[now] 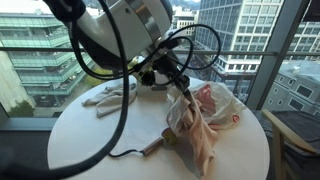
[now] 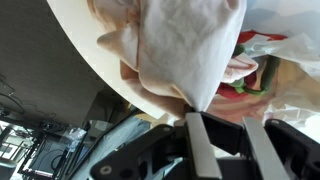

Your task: Move four items from the table to the plastic

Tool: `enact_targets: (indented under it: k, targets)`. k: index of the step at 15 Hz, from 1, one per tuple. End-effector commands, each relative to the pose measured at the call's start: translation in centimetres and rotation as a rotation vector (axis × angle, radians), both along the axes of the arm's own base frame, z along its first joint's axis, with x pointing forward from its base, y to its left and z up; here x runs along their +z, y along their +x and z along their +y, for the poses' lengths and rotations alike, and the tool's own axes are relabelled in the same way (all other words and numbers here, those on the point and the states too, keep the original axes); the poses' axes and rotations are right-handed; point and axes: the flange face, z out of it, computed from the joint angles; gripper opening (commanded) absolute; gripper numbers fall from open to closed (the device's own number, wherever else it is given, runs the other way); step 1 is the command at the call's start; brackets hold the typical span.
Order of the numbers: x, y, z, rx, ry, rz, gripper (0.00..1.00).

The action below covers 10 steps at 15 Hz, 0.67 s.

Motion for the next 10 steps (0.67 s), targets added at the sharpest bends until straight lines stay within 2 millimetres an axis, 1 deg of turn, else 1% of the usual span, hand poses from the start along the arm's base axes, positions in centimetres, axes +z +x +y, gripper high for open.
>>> enact_targets:
  k: [1, 2, 4, 6, 8, 9, 10]
  targets:
    - [3.9, 4.8, 2.4, 0.004, -0.059, -0.095, 0.04]
    - [5.1, 5.7, 3.0, 0.008, -0.066, -0.119, 0.04]
    - [8.0, 7.4, 4.2, 0.021, -0.098, -0.189, 0.04]
    - [10.6, 8.8, 4.9, 0.042, -0.162, -0.254, 0.04]
    - [12.8, 9.7, 5.1, 0.048, -0.211, -0.312, 0.04]
    - [13.6, 10.1, 5.0, 0.046, -0.229, -0.335, 0.04]
    - [14.0, 10.5, 4.8, 0.041, -0.241, -0.349, 0.04]
